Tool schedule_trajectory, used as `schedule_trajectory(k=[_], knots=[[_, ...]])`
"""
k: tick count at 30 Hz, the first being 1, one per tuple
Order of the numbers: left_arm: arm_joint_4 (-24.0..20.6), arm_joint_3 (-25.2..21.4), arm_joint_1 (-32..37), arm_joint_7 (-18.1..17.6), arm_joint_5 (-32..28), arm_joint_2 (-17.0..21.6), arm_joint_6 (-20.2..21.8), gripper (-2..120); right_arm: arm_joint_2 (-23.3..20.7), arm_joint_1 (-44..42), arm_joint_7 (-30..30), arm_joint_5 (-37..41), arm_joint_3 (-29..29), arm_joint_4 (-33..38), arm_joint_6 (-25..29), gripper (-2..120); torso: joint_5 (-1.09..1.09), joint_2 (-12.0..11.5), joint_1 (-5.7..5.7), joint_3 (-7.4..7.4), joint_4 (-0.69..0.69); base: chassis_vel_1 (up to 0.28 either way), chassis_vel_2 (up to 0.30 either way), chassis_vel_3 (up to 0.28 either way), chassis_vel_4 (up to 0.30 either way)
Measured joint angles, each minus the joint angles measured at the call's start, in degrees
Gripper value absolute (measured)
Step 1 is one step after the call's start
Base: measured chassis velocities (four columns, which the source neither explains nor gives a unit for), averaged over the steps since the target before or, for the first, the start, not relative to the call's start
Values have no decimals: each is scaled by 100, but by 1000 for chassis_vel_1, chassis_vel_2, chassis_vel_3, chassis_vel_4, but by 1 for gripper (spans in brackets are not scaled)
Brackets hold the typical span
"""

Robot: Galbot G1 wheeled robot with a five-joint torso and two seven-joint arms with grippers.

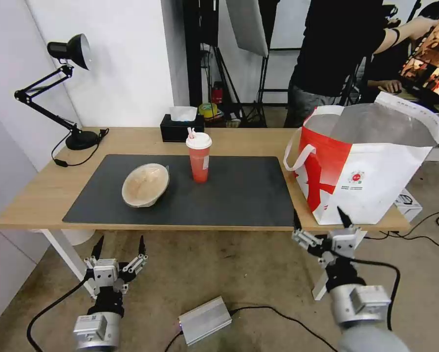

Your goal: Pick up the trash from the table and place it into the takeout bag.

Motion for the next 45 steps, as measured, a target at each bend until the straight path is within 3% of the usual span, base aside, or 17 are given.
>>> schedule_trajectory(k=[9,45], knots=[[16,-12,4,-2,-10,13,-1,100,34,51,30,-108,117,-464,346,100,1,-1,1,0,0,0,0,0,0],[82,-19,-28,-7,-21,33,-3,100,-102,-23,258,146,-26,-1010,496,99,1,0,1,0,0,0,0,0,0]])
